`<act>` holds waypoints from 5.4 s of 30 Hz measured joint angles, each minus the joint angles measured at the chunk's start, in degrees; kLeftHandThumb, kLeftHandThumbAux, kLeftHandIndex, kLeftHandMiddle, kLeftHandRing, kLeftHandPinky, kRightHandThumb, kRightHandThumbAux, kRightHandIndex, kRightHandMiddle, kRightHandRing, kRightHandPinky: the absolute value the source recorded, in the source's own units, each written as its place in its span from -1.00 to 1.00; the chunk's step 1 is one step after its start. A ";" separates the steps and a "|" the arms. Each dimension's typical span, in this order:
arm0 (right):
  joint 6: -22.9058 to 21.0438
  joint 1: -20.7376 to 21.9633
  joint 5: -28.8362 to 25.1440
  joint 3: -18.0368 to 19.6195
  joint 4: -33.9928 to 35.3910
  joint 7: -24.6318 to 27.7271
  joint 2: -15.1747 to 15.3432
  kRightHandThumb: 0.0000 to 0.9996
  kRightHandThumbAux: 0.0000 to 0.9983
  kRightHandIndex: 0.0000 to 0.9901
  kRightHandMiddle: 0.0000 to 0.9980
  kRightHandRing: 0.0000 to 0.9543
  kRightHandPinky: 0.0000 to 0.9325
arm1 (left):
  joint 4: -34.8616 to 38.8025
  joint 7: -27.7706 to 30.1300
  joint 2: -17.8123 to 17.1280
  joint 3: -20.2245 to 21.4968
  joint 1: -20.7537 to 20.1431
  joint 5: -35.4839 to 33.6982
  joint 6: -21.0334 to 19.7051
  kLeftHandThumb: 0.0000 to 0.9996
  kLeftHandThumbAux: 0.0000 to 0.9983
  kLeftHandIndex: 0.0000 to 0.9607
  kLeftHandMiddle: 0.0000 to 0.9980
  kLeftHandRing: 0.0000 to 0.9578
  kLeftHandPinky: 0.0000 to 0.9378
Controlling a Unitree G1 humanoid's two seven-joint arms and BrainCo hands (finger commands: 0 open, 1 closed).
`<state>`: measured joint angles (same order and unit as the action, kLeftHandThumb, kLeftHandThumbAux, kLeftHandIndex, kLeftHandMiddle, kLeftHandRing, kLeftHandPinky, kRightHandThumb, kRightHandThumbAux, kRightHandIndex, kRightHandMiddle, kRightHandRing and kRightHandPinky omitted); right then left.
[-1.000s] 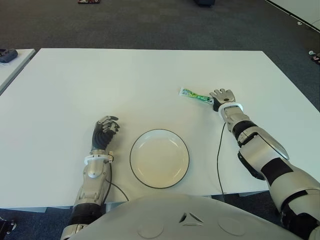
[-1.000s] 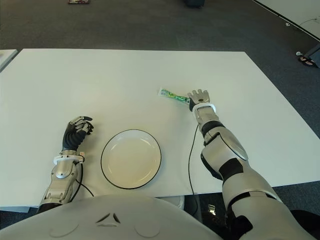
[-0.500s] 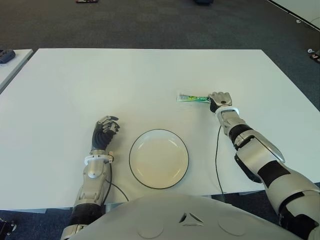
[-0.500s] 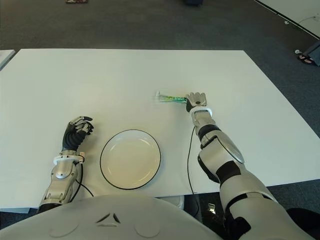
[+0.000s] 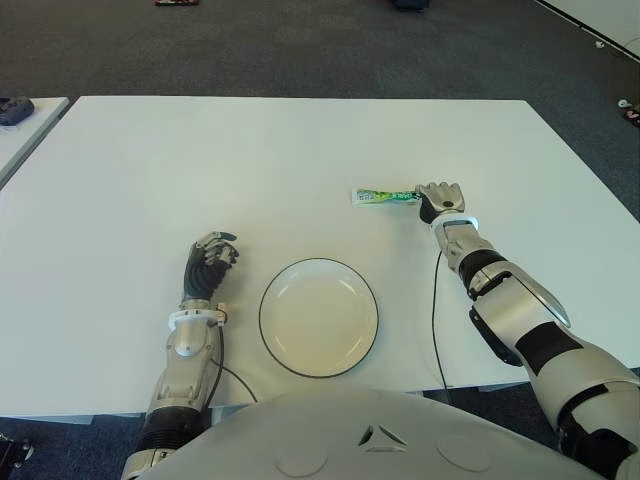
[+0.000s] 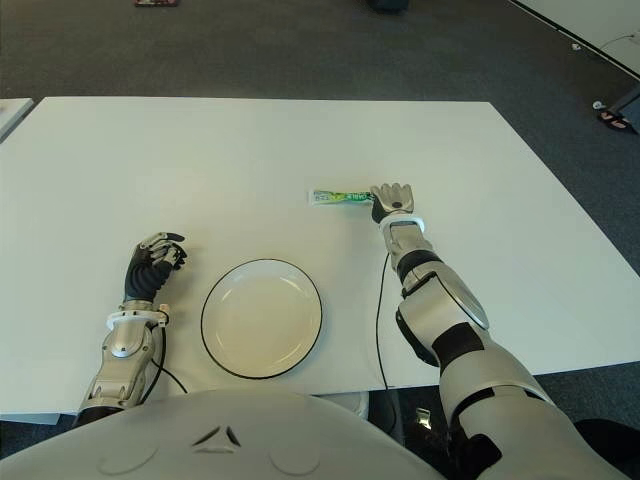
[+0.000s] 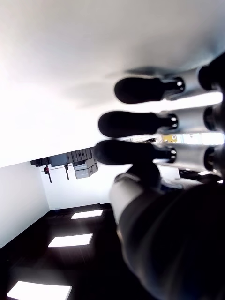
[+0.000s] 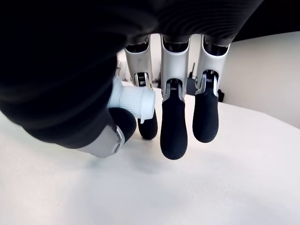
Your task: Put the toothpaste on the table into the plate.
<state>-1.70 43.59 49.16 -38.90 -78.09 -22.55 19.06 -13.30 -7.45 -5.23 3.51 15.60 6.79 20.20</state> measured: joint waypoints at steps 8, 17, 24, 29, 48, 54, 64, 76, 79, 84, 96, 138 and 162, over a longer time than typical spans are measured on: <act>0.66 -0.19 -0.05 0.62 -0.02 -0.74 -0.01 0.41 0.43 -0.13 0.32 0.33 0.23 | -0.03 0.00 0.00 0.10 -0.04 0.00 -0.02 0.41 0.44 -0.11 0.24 0.31 0.29; 1.24 -0.26 -0.08 1.31 -0.14 -0.95 0.04 0.41 0.43 -0.13 0.32 0.35 0.30 | -0.24 0.00 0.00 0.19 -0.30 0.03 -0.06 0.41 0.44 -0.10 0.23 0.30 0.28; 1.81 -0.38 -1.30 3.13 -0.19 -0.92 -0.01 0.41 0.44 -0.13 0.31 0.37 0.35 | -0.44 0.00 0.00 0.22 -0.53 0.00 -0.07 0.41 0.44 -0.10 0.24 0.31 0.30; 2.52 -0.50 -5.12 6.99 -0.16 -0.54 -0.52 0.42 0.44 -0.12 0.36 0.44 0.50 | -0.52 0.00 -0.01 0.24 -0.62 -0.01 -0.05 0.41 0.44 -0.11 0.23 0.31 0.30; 10.36 -1.03 -19.34 19.71 2.95 1.97 -6.13 0.42 0.44 -0.11 0.68 0.74 0.84 | -0.23 0.00 -0.01 0.10 -0.83 0.33 -0.62 0.41 0.44 -0.11 0.22 0.30 0.27; 13.80 -1.07 -21.45 21.65 5.49 3.49 -6.87 0.42 0.44 -0.11 0.76 0.81 0.89 | -0.48 0.00 -0.01 0.09 -1.16 0.41 -0.60 0.41 0.44 -0.11 0.23 0.30 0.27; 17.48 -1.29 -24.25 23.86 8.90 7.61 -7.01 0.42 0.44 -0.11 0.79 0.86 0.88 | -0.55 0.00 -0.02 0.13 -1.16 0.37 -0.43 0.41 0.44 -0.11 0.22 0.29 0.26; 25.23 -8.45 -25.16 23.50 21.78 12.55 -7.26 0.43 0.43 -0.11 0.79 0.86 0.87 | -0.63 0.00 0.03 0.08 -1.14 0.12 -0.32 0.41 0.44 -0.11 0.18 0.26 0.24; 26.84 -11.49 -25.43 22.81 27.85 15.63 -7.19 0.43 0.43 -0.11 0.78 0.85 0.85 | -0.51 0.00 0.08 0.05 -1.11 0.05 -0.43 0.41 0.44 -0.11 0.17 0.25 0.24; 27.57 -16.35 -27.05 21.84 37.02 22.92 -6.84 0.43 0.44 -0.11 0.77 0.84 0.84 | -0.35 0.00 0.25 -0.08 -1.03 0.08 -0.46 0.41 0.44 -0.10 0.18 0.25 0.26; 34.53 -24.69 -28.39 17.00 49.61 37.33 -3.00 0.43 0.44 -0.11 0.79 0.85 0.89 | -0.19 0.00 0.36 -0.07 -0.98 0.05 -0.88 0.41 0.44 -0.10 0.22 0.27 0.26; 54.24 -22.60 -0.92 7.98 52.15 24.77 5.65 -0.15 0.15 -0.56 -0.40 -0.26 -0.11 | -2.89 0.02 -0.19 -0.05 -2.48 0.53 1.01 0.41 0.44 -0.11 0.18 0.27 0.23; 54.72 -18.15 -4.08 9.39 55.06 24.08 7.03 -0.18 -0.59 -1.00 -1.00 -1.00 -1.00 | -4.21 0.00 -0.21 -0.10 -2.99 0.68 2.54 0.41 0.44 -0.11 0.17 0.24 0.21</act>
<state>53.02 25.44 45.08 -29.51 -23.03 1.52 26.08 -17.51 -7.44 -5.45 3.42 12.61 7.47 22.74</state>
